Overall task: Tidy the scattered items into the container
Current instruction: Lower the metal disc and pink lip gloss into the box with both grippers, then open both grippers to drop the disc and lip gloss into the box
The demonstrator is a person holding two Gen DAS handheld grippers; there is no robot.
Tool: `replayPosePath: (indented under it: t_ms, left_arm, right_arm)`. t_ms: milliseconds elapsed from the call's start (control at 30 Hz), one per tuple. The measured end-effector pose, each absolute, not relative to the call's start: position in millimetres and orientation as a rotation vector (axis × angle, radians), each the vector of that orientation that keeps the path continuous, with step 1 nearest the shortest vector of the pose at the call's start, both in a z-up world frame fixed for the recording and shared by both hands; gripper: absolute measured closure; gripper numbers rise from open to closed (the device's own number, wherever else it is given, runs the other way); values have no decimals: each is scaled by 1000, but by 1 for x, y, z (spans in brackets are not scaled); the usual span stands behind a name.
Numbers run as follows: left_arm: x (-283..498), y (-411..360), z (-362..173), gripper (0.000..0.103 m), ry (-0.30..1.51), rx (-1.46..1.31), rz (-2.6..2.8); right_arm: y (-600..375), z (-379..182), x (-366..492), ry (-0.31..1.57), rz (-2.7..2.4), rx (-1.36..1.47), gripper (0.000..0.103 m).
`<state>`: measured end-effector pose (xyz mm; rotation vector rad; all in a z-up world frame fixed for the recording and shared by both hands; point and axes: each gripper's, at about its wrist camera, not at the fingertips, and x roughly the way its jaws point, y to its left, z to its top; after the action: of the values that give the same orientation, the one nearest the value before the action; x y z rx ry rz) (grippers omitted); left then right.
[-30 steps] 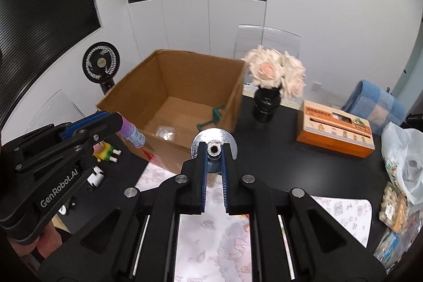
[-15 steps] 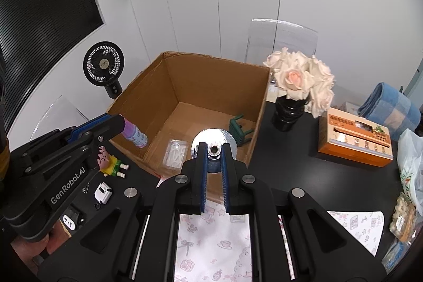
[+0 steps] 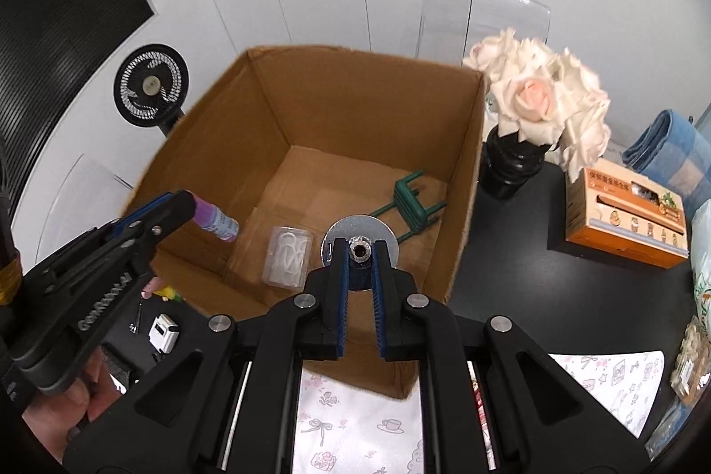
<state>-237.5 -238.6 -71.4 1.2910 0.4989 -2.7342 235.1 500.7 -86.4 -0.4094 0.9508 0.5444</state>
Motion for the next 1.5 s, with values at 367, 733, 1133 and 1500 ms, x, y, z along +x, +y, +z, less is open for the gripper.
replayPosePath:
  t_ms: [367,733,1133,1500]
  left_arm:
    - [-257,-237,-78,90,448,1283,-2754]
    - [-259,-234,-78,89,399,1293,-2749]
    - [-261,-236,-77,89,407,1306,-2734]
    - [-261,-241,-81,3,425,1327,-2683]
  right_arm:
    - [504,-121,263,1023,515,-413,93]
    - [510,-122,257,1026,532,-421,93]
    - [504,-122,256,1026,525,-444,92]
    - [496,-111,247,997,534,-429,17]
